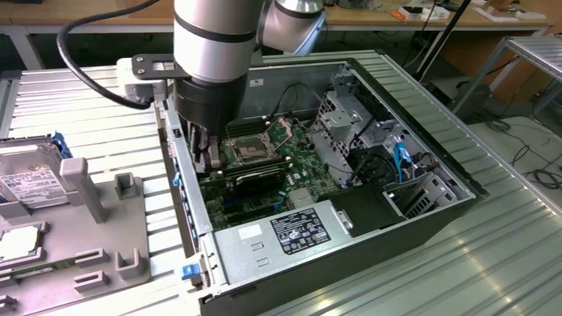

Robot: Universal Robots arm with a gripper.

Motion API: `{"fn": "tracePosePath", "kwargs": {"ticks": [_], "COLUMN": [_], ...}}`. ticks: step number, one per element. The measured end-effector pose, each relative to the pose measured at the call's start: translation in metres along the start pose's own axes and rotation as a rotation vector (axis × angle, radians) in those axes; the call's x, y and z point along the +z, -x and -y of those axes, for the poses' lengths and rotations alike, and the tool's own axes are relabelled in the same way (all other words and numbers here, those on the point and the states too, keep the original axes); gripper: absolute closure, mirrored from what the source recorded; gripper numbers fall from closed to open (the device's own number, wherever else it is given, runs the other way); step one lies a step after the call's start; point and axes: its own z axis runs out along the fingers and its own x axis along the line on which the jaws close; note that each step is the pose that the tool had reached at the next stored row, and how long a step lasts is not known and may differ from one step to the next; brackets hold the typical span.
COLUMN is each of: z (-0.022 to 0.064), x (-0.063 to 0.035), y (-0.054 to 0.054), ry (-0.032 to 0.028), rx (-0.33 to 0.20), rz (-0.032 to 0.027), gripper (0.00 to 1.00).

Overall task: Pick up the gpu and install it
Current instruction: 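Press down on the gpu until it lock into place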

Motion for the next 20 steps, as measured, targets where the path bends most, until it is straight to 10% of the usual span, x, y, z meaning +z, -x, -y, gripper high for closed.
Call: {"fn": "tracePosePath", "kwargs": {"ticks": [2, 6, 17, 20], "z": [-0.0001, 0.0009, 0.0174, 0.0175], "x": [-0.0003, -0.0003, 0.0037, 0.0038], "y": [0.002, 0.003, 0.003, 0.003], "ry": [0.0005, 0.0011, 0.0017, 0.0142], "rx": [0.000, -0.004, 0.011, 0.050], "rz": [0.0080, 0.0450, 0.0650, 0.0682], "gripper": [0.89, 0.89, 0.89, 0.89]}}
